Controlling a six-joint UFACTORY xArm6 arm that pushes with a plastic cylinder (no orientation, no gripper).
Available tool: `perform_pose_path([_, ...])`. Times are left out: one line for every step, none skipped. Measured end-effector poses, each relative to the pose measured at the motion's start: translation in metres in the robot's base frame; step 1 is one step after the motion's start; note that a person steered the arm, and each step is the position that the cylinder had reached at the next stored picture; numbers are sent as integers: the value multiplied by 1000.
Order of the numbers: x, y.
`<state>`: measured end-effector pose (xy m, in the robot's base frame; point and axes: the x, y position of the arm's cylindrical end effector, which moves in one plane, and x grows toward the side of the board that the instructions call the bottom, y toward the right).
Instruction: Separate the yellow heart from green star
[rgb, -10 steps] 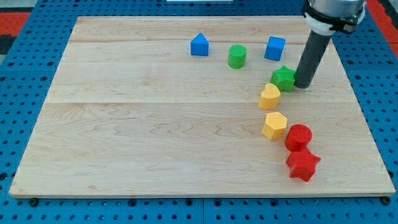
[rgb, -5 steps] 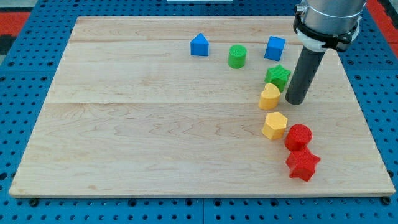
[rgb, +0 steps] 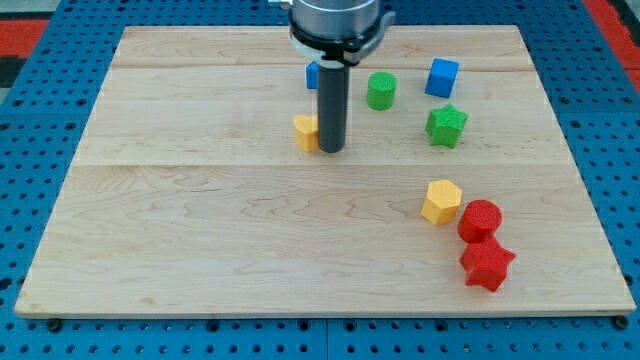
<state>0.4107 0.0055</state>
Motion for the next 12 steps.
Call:
perform_pose_path([-15, 0])
perform_pose_path([-37, -2])
perform_pose_path([-42, -40])
perform_pose_path([-81, -36])
perform_pose_path([-91, -37])
perform_pose_path([-108, -41])
perform_pose_path([-115, -55])
perform_pose_path([-115, -57])
perform_pose_path([-115, -57])
perform_pose_path([-101, -57])
perform_pose_path([-101, -57])
perform_pose_path([-101, -57])
